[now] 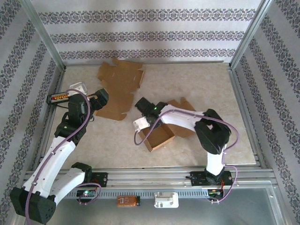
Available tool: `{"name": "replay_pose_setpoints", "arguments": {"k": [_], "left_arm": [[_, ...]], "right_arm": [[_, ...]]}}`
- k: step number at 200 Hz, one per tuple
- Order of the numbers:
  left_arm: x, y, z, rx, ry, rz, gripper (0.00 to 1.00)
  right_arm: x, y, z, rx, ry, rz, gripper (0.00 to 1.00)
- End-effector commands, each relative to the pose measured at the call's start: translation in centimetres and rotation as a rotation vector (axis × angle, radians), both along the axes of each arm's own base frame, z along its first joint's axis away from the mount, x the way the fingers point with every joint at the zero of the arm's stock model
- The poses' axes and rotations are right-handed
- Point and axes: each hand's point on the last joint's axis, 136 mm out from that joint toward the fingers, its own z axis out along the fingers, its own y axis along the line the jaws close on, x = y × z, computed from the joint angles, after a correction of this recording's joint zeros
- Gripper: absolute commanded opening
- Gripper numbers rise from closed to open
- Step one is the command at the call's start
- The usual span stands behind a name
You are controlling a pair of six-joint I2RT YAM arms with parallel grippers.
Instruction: Fold the paper box
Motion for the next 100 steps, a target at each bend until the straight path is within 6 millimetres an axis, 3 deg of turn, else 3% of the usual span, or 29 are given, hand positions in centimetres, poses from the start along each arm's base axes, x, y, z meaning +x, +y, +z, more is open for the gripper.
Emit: {"name": "replay_pose_setpoints", "arguments": {"k": [1,25,62,77,100], "left_arm": [[0.4,0.3,0.0,-0.014,-0.010,0.014,0.91],[0.6,0.3,0.0,-0.017,-0.014,0.019,0.92],[1.3,0.0,-0.1,-0.026,-0.014,0.008,0.92],[1.5,-0.1,-0.3,-0.031,-0.009,0.005,0.92],[1.8,-0.4,-0.6,-0.045,-0.016,-0.003,0.92]], "right_arm": [[-0.5,2.5,-2.6,0.058,-0.024,0.079,0.13],[-2.0,3.1,-4.2,0.057,-0.005,0.109,0.15],[-5.3,4.2,-4.2,0.088,0.034,0.225,0.21],[-5.9,4.3,-3.5,0.108,0.000,0.239,0.26],[-5.7,4.1,-0.7,0.159,-0.090,0.247,0.38]]}}
